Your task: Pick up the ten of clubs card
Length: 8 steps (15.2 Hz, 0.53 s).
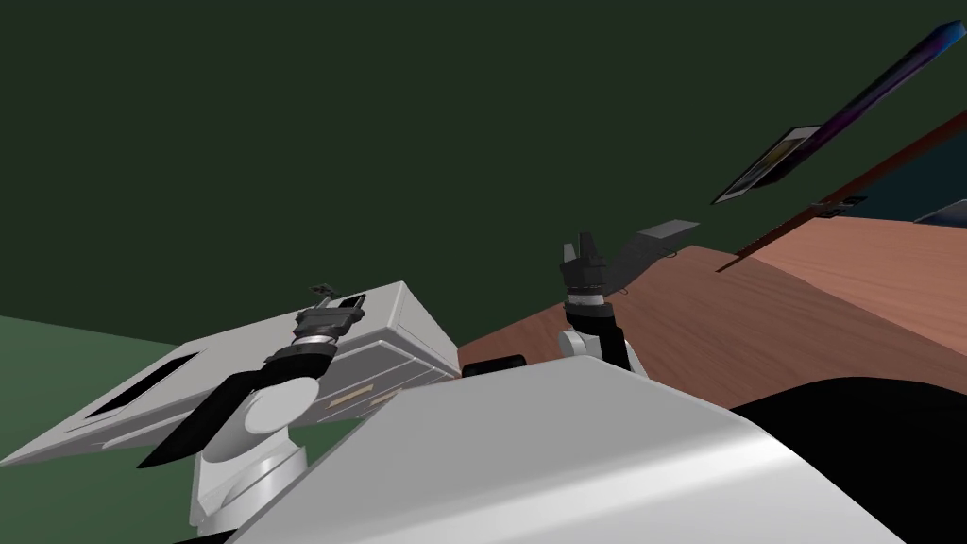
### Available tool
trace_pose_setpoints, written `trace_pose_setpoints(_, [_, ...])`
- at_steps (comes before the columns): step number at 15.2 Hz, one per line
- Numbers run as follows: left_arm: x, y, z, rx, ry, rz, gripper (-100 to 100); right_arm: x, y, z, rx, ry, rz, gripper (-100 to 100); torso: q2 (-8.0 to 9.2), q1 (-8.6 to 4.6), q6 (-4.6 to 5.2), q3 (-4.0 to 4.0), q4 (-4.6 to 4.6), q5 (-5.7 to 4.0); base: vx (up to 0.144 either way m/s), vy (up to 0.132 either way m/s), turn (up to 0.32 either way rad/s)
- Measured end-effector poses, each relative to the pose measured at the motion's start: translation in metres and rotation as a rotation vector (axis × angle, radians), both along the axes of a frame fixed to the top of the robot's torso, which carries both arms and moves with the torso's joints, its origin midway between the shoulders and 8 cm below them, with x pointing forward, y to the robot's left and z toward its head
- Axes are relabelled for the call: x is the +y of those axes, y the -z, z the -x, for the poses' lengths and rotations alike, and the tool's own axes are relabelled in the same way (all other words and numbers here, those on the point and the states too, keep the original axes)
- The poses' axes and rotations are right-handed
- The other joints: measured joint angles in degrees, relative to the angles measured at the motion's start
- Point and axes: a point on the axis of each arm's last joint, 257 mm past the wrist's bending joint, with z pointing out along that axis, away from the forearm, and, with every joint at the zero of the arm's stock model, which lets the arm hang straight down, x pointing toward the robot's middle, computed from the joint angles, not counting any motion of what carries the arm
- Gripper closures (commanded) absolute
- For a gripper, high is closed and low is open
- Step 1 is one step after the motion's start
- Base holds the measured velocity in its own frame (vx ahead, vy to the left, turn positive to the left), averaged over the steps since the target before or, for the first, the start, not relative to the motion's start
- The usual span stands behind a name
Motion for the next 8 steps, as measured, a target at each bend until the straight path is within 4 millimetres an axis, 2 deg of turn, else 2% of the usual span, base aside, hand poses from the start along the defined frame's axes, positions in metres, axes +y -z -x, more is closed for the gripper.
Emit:
trace_pose_setpoints(4, [0.011,-0.009,0.013,0.005,-0.009,0.007,-100,0.000,0.000,0.000,0.000,0.000,0.000,0,-0.08,0.14,-0.01,-0.05,-0.02,0.05,0.052,0.074,-0.074])
trace_pose_setpoints(7, [0.014,-0.016,0.018,0.003,-0.012,0.007,-100,0.000,0.000,0.000,0.000,0.000,0.000,0,-0.13,-0.06,-0.02,-0.07,-0.02,0.00,0.058,0.018,0.004])
trace_pose_setpoints(8, [0.014,-0.017,0.018,0.003,-0.011,0.007,100,0.000,0.000,0.000,0.000,0.000,0.000,0,-0.15,-0.12,-0.02,-0.09,-0.04,-0.01,0.022,0.003,0.001])
